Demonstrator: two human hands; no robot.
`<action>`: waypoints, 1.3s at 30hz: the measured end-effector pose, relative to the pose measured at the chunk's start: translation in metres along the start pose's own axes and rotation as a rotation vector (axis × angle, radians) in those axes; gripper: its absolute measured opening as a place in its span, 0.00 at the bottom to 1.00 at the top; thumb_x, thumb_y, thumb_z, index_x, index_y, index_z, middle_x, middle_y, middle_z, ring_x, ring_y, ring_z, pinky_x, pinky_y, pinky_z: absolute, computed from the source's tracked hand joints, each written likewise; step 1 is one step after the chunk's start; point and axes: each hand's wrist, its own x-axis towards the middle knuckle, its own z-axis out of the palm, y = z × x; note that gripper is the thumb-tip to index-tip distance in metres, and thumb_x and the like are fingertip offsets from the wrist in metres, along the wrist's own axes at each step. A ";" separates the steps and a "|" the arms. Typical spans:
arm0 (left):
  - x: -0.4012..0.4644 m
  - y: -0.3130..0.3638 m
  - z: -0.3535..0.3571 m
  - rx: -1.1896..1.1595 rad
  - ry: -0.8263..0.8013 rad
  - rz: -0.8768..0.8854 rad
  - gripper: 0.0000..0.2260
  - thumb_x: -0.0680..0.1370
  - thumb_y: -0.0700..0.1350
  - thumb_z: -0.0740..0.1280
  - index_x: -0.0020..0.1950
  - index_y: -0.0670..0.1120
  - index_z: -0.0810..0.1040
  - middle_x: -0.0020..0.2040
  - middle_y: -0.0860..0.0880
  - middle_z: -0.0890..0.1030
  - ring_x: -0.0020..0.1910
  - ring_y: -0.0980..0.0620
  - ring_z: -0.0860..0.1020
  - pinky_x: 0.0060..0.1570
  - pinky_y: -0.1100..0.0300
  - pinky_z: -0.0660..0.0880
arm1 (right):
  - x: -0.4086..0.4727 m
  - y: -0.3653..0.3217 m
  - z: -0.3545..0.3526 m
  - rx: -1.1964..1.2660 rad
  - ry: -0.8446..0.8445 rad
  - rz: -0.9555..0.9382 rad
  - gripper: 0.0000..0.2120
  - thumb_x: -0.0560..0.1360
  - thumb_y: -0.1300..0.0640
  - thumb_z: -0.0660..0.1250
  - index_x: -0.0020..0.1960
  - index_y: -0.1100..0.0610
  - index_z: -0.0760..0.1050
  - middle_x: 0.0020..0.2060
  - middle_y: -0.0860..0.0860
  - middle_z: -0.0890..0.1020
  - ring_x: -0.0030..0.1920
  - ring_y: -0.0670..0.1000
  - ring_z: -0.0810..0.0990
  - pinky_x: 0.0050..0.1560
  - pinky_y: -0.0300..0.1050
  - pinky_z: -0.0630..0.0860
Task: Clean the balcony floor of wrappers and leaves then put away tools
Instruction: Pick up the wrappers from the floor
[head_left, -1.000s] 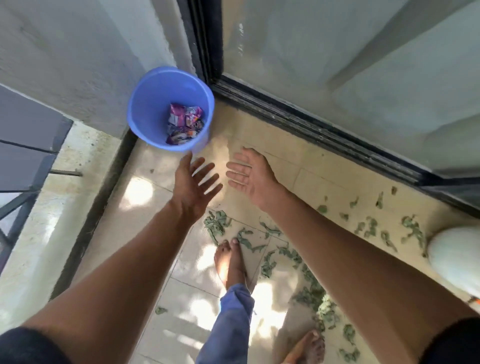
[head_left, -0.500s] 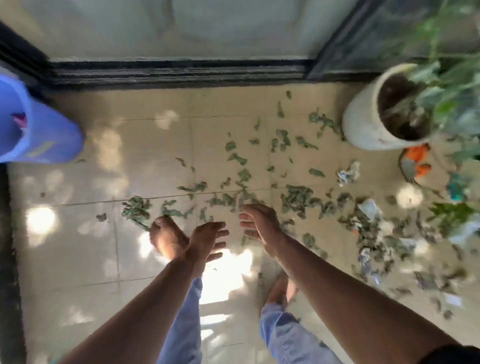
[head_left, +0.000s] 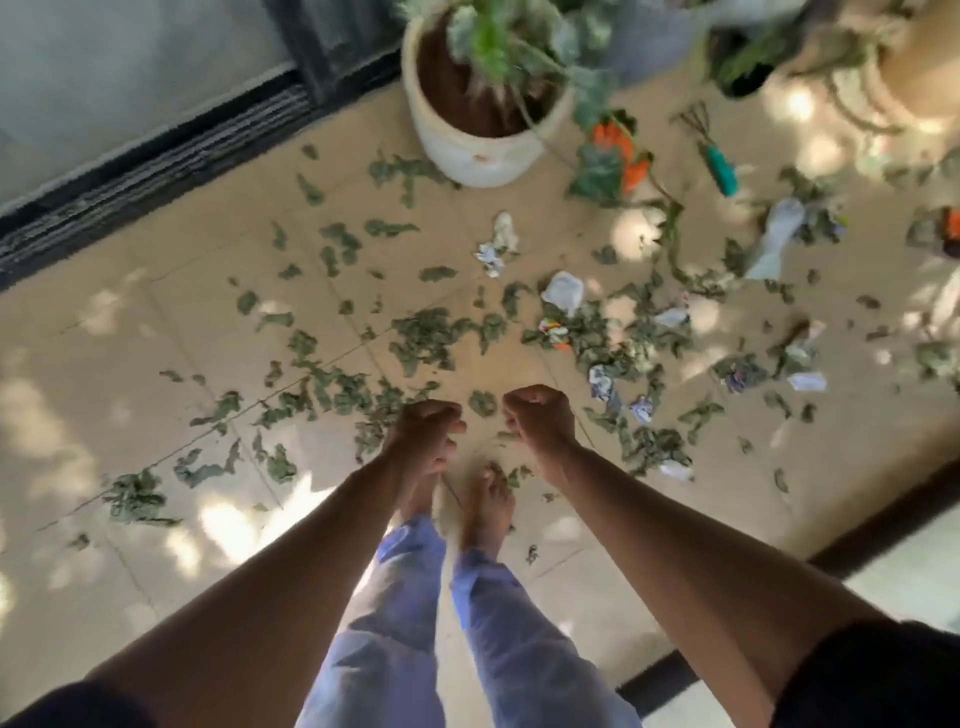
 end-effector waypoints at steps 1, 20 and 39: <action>0.001 0.003 0.017 0.015 -0.019 -0.012 0.06 0.85 0.46 0.63 0.56 0.47 0.80 0.54 0.45 0.83 0.42 0.48 0.77 0.43 0.59 0.72 | 0.003 0.006 -0.015 0.002 0.040 0.016 0.14 0.63 0.43 0.71 0.43 0.51 0.83 0.33 0.49 0.86 0.41 0.53 0.87 0.51 0.58 0.84; 0.222 0.011 0.236 0.643 -0.202 -0.001 0.09 0.83 0.44 0.65 0.61 0.45 0.82 0.52 0.46 0.86 0.46 0.50 0.83 0.47 0.58 0.79 | 0.244 0.136 -0.126 -0.307 0.378 0.187 0.16 0.78 0.54 0.68 0.65 0.52 0.73 0.63 0.53 0.76 0.62 0.56 0.75 0.55 0.51 0.78; 0.116 0.060 0.249 0.499 -0.370 -0.240 0.13 0.80 0.46 0.72 0.63 0.53 0.74 0.62 0.44 0.80 0.55 0.41 0.82 0.55 0.39 0.81 | 0.058 0.074 -0.189 0.649 -0.263 0.185 0.05 0.78 0.63 0.67 0.47 0.57 0.81 0.36 0.51 0.85 0.36 0.51 0.83 0.35 0.39 0.74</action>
